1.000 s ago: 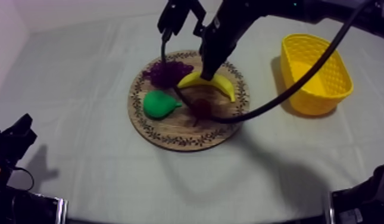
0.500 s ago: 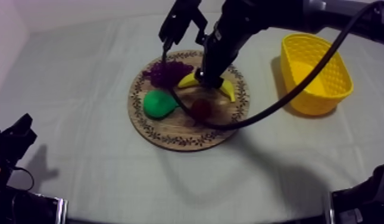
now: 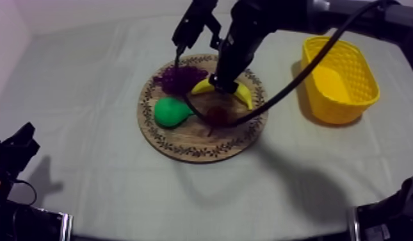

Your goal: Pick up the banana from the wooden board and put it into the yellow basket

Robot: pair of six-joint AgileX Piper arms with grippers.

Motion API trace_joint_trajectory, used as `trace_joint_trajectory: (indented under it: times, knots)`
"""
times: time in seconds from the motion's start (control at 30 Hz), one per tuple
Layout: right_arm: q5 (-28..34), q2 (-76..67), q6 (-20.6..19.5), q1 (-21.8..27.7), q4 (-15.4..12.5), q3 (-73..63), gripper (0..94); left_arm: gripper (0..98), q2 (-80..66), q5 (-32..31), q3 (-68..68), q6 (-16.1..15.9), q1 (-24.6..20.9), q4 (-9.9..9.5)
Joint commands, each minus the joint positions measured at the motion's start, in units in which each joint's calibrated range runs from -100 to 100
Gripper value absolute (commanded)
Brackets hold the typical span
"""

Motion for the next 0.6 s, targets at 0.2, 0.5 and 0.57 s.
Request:
trace_joint_trajectory:
  times: [0.2,0.5,0.57]
  knots:
    - [0.0,4.6,-0.8,0.4,0.6,-1.6,80.4,0.1,0.0,0.0,0.0,0.0,0.0,0.02]
    - [-0.5,7.7,-1.6,0.4,0.8,-2.6,80.7,0.1,0.0,0.0,0.0,0.0,0.0,0.02]
    - [-0.4,8.6,-1.5,0.6,0.7,-3.4,80.5,0.1,0.0,0.0,0.0,0.0,0.0,0.02]
